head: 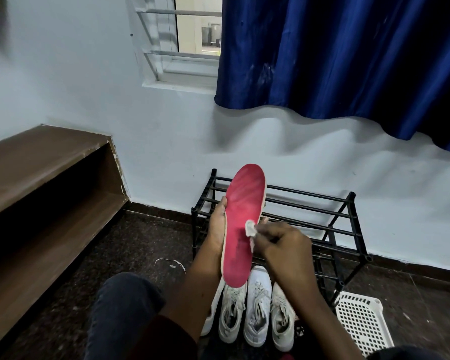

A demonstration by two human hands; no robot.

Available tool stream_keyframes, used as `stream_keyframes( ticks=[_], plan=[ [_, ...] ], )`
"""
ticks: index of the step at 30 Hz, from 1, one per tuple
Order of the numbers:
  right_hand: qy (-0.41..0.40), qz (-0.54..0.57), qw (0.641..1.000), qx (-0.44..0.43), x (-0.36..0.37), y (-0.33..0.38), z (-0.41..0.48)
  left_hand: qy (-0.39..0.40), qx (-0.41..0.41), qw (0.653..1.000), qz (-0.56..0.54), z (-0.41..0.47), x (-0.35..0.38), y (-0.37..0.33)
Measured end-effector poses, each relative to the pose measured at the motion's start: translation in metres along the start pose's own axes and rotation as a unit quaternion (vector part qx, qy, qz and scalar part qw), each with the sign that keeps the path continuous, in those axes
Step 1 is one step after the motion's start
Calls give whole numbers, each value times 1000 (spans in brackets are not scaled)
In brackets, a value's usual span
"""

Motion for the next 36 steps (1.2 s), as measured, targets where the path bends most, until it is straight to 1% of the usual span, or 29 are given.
stream_keyframes(
  ticks=[2,3,6,9,11,14,15,17,19,21,23,24,26,32,34,36],
  plan=[
    [-30,-41,998,-25,0,0,16,34,-11,999,-3,-5,11,-1],
    [-35,-68,996,-51,1,0,23,45,-4,999,-1,-6,14,0],
    [-35,-169,976,-136,12,-3,36,38,9,999,9,-7,17,6],
    [-52,-229,958,-163,16,-7,36,21,25,999,27,-12,24,5],
    [-42,-211,959,-183,17,-6,28,6,45,998,36,-9,24,2],
    [-15,-126,971,-203,18,-6,8,-6,54,998,41,-8,23,0],
    [-9,-96,976,-194,16,-7,3,-8,56,998,39,-8,23,1],
    [-6,-60,987,-148,11,-10,1,0,46,998,31,-10,24,5],
    [-34,-71,990,-117,5,-13,9,4,33,999,42,-11,25,10],
    [-86,-101,984,-121,-1,-14,22,13,25,998,59,-13,24,14],
    [-124,-126,977,-122,-5,-14,32,14,37,996,74,-13,24,15],
    [-128,-126,977,-111,-7,-15,35,10,46,996,77,-13,23,15],
    [-103,-108,986,-80,-8,-17,35,7,63,995,82,-10,22,14],
    [40,-37,998,-34,3,-22,0,-10,55,997,61,-7,17,12],
    [48,-4,999,8,2,-27,-1,-17,60,997,54,-4,15,13],
    [8,3,1000,29,-2,-29,6,-19,53,997,56,-5,15,17]
  ],
)
Point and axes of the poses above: each hand's wrist, its own z-axis towards the middle knuckle, its own x-axis out of the palm, y = z × x, the point moved 3 cm from there along z, towards the middle knuckle, and after that the axes turned 6 degrees about -y, right-handed, at the moved point
